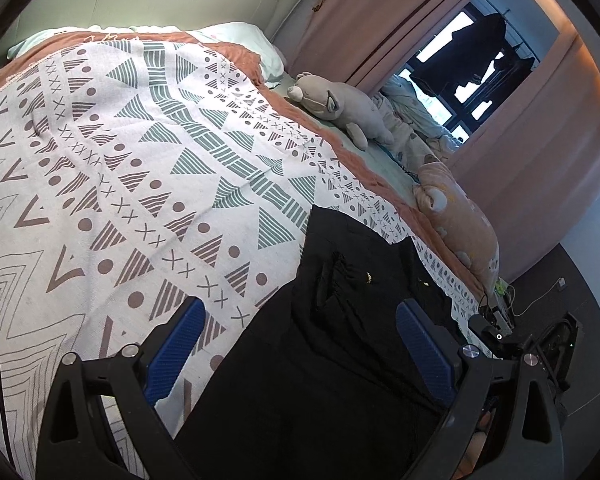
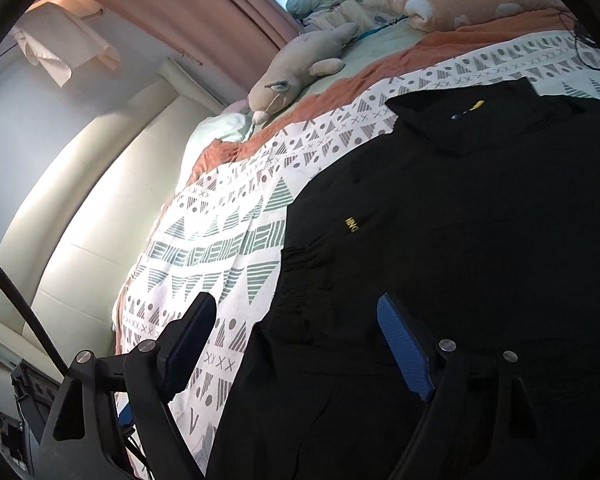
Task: Fold large clothes
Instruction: 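Open the right tool and lift both tools up away from the jacket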
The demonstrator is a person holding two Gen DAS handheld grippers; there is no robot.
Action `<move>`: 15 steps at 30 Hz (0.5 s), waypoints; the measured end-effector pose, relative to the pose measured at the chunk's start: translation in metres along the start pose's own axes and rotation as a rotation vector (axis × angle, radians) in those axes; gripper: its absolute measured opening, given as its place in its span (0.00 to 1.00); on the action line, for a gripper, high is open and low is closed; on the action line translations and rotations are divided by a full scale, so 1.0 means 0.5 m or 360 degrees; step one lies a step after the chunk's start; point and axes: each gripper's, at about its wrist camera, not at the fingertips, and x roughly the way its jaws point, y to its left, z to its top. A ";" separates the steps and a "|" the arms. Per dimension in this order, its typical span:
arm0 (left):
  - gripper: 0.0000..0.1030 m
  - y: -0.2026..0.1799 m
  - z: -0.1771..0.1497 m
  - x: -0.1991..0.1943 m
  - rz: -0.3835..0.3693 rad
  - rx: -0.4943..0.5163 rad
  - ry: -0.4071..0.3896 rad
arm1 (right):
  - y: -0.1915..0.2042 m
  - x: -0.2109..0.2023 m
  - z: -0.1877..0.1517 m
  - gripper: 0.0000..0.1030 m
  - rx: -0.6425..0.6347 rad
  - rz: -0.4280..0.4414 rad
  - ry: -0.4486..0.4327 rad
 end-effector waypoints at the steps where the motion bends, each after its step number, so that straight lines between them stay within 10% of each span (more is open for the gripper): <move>1: 0.95 -0.011 -0.003 -0.007 0.0006 0.0023 -0.0006 | -0.008 -0.020 -0.004 0.79 0.0011 -0.0012 -0.0026; 15: 0.95 -0.129 -0.110 -0.107 -0.0008 0.0294 -0.0016 | -0.098 -0.327 -0.136 0.79 0.0152 -0.0367 -0.0210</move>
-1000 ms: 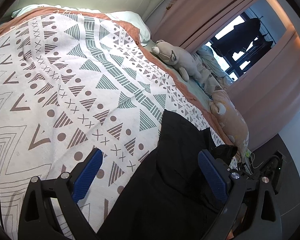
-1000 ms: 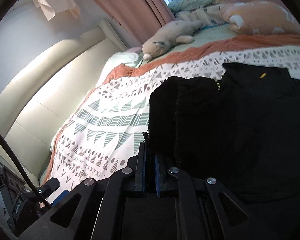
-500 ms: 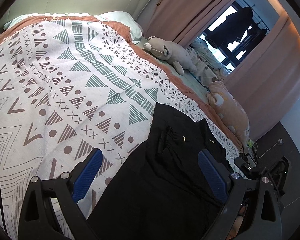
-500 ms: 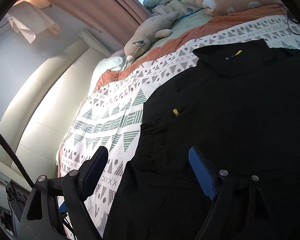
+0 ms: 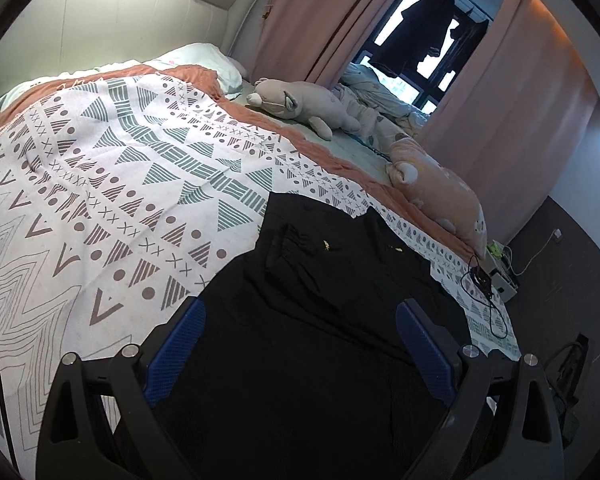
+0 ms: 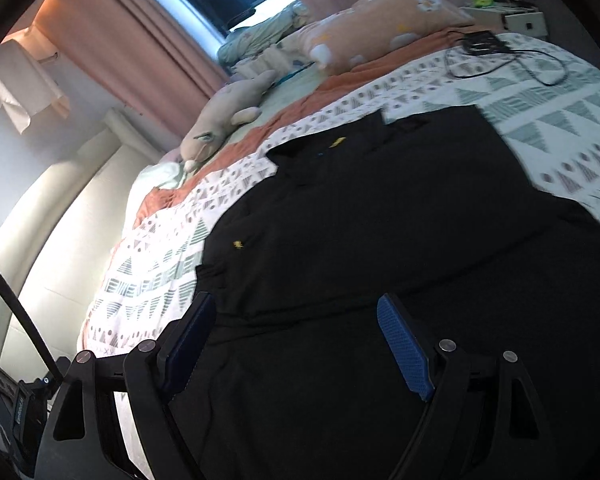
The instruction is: Fold large clothes
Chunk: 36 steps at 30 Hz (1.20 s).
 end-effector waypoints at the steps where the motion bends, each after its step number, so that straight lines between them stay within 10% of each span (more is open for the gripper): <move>1: 0.95 -0.005 -0.013 -0.008 -0.0003 0.0025 0.0007 | -0.012 -0.026 -0.011 0.79 0.0009 -0.0016 -0.0010; 23: 0.95 -0.003 -0.248 -0.402 -0.0017 0.0191 -0.0092 | -0.224 -0.552 -0.264 0.82 0.0044 -0.0025 -0.0150; 36: 1.00 0.048 -0.324 -0.600 -0.0071 0.0192 -0.0171 | -0.296 -0.791 -0.383 1.00 -0.0071 -0.0093 -0.0297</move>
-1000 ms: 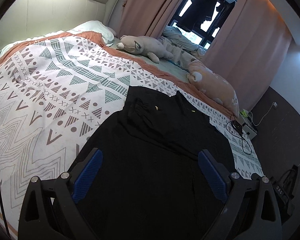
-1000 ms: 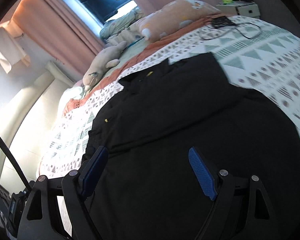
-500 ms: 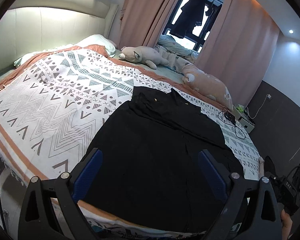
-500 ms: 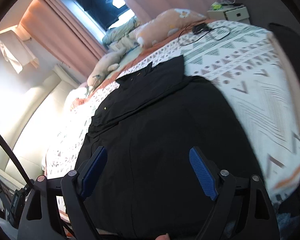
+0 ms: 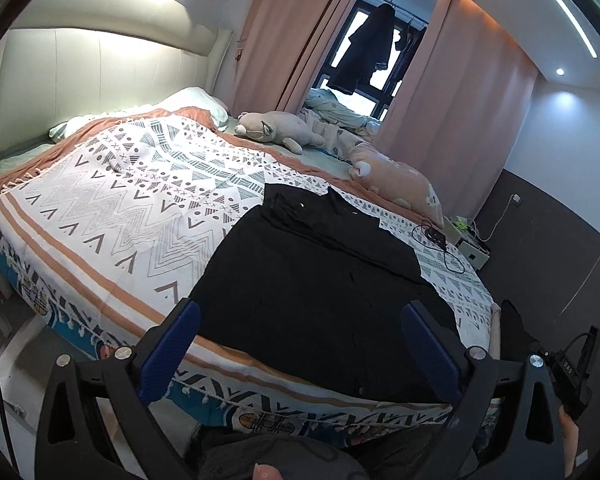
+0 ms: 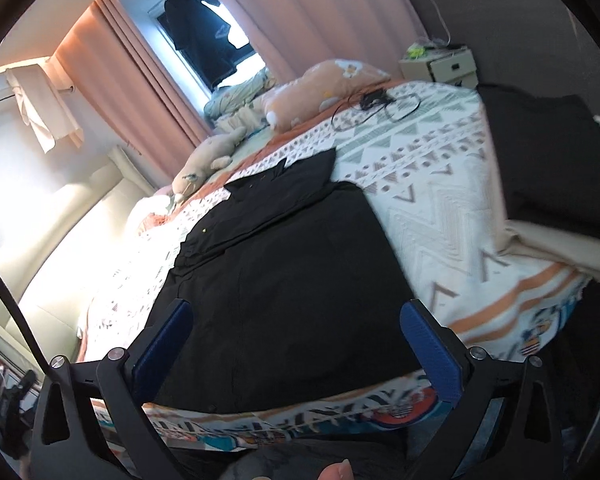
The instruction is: Fold large clothes
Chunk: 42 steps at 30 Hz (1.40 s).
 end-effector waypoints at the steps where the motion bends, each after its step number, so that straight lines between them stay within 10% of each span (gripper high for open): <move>1: 1.00 0.007 0.001 -0.011 0.0008 0.0004 -0.0004 | -0.008 -0.016 -0.009 1.00 -0.0019 -0.0020 -0.0003; 12: 1.00 0.097 -0.026 0.007 0.0103 -0.0032 0.0013 | -0.061 -0.051 -0.041 1.00 -0.0063 -0.0109 0.0007; 21: 1.00 0.166 -0.060 0.104 0.0059 -0.0190 0.0199 | -0.139 0.072 -0.042 1.00 0.0141 -0.0202 0.0322; 29: 0.92 0.225 -0.070 0.205 0.0037 -0.0333 0.0307 | -0.199 0.149 -0.017 1.00 0.0263 -0.0057 0.0322; 35: 0.79 0.257 -0.074 0.285 0.0019 -0.0376 0.0410 | -0.268 0.234 -0.039 0.63 0.0465 0.0162 0.0457; 42: 0.77 0.304 -0.083 0.355 0.0085 -0.0477 0.0503 | -0.288 0.287 -0.032 0.45 0.0513 0.0471 0.0508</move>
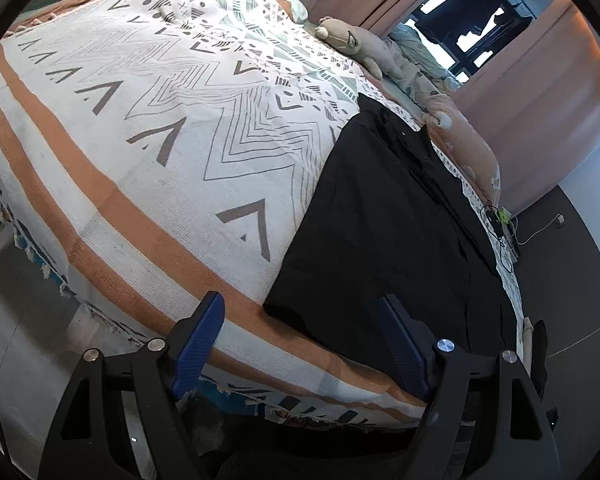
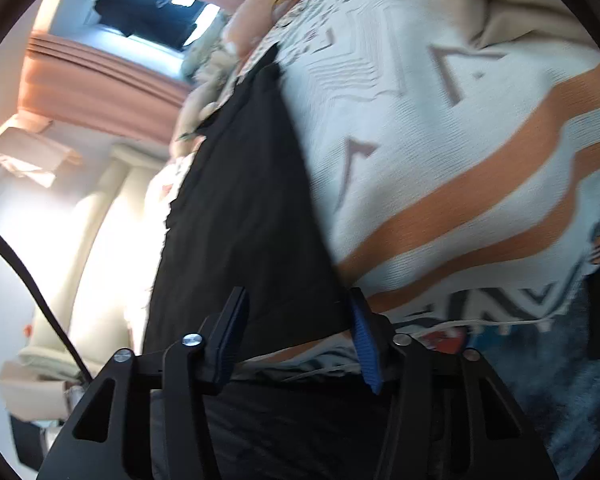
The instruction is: Fold large clothes
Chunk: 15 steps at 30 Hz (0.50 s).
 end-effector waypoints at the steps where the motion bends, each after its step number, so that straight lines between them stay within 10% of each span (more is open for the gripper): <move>1: 0.77 0.004 0.001 0.004 -0.0009 -0.0010 0.0003 | 0.007 -0.001 0.005 0.45 -0.0032 0.0048 -0.0009; 4: 0.77 0.003 0.002 0.011 -0.0049 -0.0015 0.0010 | 0.017 -0.004 0.024 0.45 -0.0088 0.0197 -0.0057; 15: 0.69 0.026 0.020 0.032 -0.0295 -0.0264 0.0111 | 0.008 0.040 0.082 0.45 -0.0066 0.0003 -0.0238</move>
